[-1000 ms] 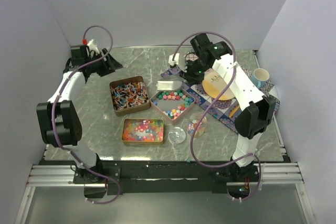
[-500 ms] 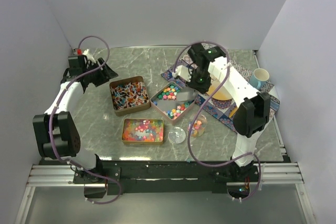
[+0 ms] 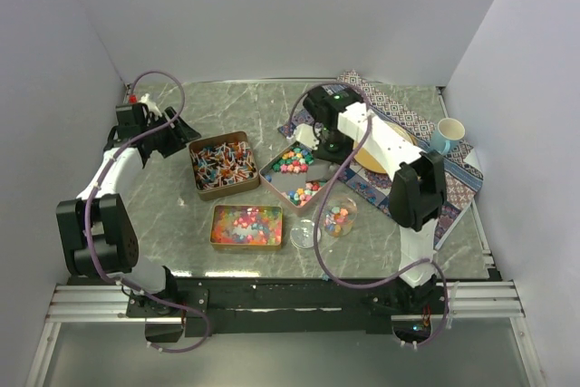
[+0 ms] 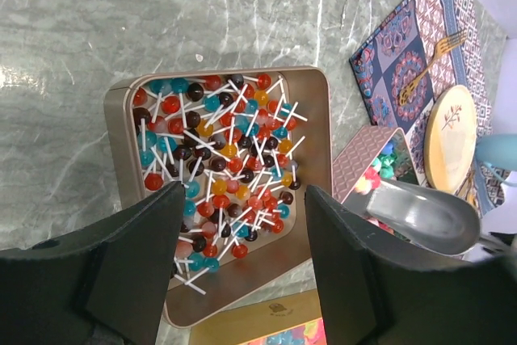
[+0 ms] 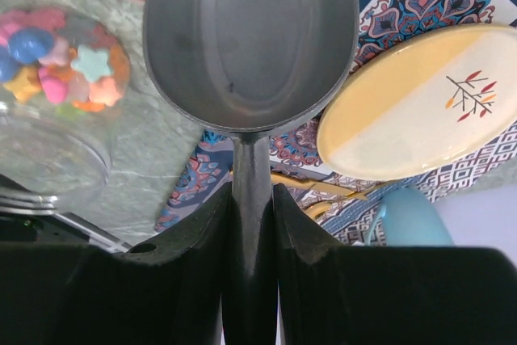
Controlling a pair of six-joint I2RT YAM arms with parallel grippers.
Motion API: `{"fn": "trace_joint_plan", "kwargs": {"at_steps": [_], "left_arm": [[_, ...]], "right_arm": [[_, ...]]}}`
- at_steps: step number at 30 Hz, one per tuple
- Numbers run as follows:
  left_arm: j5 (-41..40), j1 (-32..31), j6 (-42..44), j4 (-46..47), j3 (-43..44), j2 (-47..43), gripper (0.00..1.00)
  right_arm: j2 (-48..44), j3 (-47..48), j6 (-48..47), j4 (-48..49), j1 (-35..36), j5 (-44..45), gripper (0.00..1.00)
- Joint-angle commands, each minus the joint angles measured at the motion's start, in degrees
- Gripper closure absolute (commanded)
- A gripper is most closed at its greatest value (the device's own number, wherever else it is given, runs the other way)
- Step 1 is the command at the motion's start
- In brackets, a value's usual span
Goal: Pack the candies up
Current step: Scoop the fake candies from the storage box.
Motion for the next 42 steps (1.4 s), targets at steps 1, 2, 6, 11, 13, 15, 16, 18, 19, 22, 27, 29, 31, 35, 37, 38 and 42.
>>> {"fn": "trace_joint_plan", "kwargs": {"at_steps": [1, 2, 6, 11, 13, 15, 16, 18, 19, 22, 27, 29, 31, 35, 37, 38, 42], "left_arm": [[0.9, 0.4, -1.1, 3.0, -0.2, -1.9, 0.33], [0.9, 0.3, -1.2, 2.8, 0.0, -1.8, 0.33], [1.3, 0.4, -1.4, 2.6, 0.2, -1.6, 0.33], [1.9, 0.3, -2.1, 2.7, -0.4, -1.5, 0.33], [2.1, 0.3, -2.3, 2.9, -0.5, -1.4, 0.33], [2.2, 0.3, -2.5, 3.3, -0.6, -1.2, 0.33], [2.2, 0.4, -2.5, 3.3, -0.7, -1.2, 0.33], [2.2, 0.3, -2.5, 3.5, -1.0, -0.9, 0.33], [2.2, 0.4, -2.3, 3.4, -1.0, -0.9, 0.33], [1.7, 0.4, -1.6, 2.8, -1.1, -1.2, 0.33], [0.9, 0.5, -0.7, 2.6, -1.5, -1.5, 0.33], [0.8, 0.4, -0.6, 2.7, -1.9, -1.7, 0.33], [0.7, 0.5, -0.5, 2.8, -2.2, -1.8, 0.33], [0.4, 0.7, -0.2, 3.1, -2.5, -1.6, 0.33], [0.4, 0.7, -0.1, 3.2, -2.5, -1.3, 0.33], [0.2, 0.8, 0.1, 3.0, -2.3, -1.2, 0.33], [-0.2, 0.8, 1.0, 1.6, -1.5, -0.5, 0.33]], "right_arm": [[2.6, 3.3, 5.4, -5.5, 1.5, 5.0, 1.00], [3.7, 3.4, 6.0, -5.5, 1.6, 5.2, 1.00], [6.4, 6.1, 11.2, -5.6, 1.7, 5.8, 1.00], [8.1, 7.3, 13.8, -5.5, 1.8, 5.5, 1.00], [8.4, 8.0, 13.3, -5.6, 1.8, 4.5, 1.00], [8.9, 8.3, 11.3, -5.2, 2.5, 5.0, 1.00], [9.5, 9.1, 10.8, -5.2, 2.6, 4.7, 1.00], [10.8, 11.1, 8.4, -5.2, 3.2, 4.7, 1.00], [11.2, 11.5, 7.2, -5.1, 3.5, 4.9, 1.00], [9.7, 8.1, 0.8, 0.7, 4.7, 7.2, 1.00], [6.7, 0.0, -7.6, 6.6, 5.7, 10.3, 1.00], [5.9, -2.0, -9.8, 8.9, 6.1, 10.9, 1.00], [5.3, -3.2, -11.1, 11.3, 6.5, 11.7, 1.00], [6.9, -1.7, -11.6, 11.8, 7.0, 11.6, 1.00], [9.1, 1.0, -10.5, 11.1, 7.0, 10.6, 1.00], [9.5, 1.2, -9.9, 11.6, 7.1, 10.3, 1.00], [9.7, 0.9, -10.9, 15.4, 7.6, 7.9, 1.00]]}}
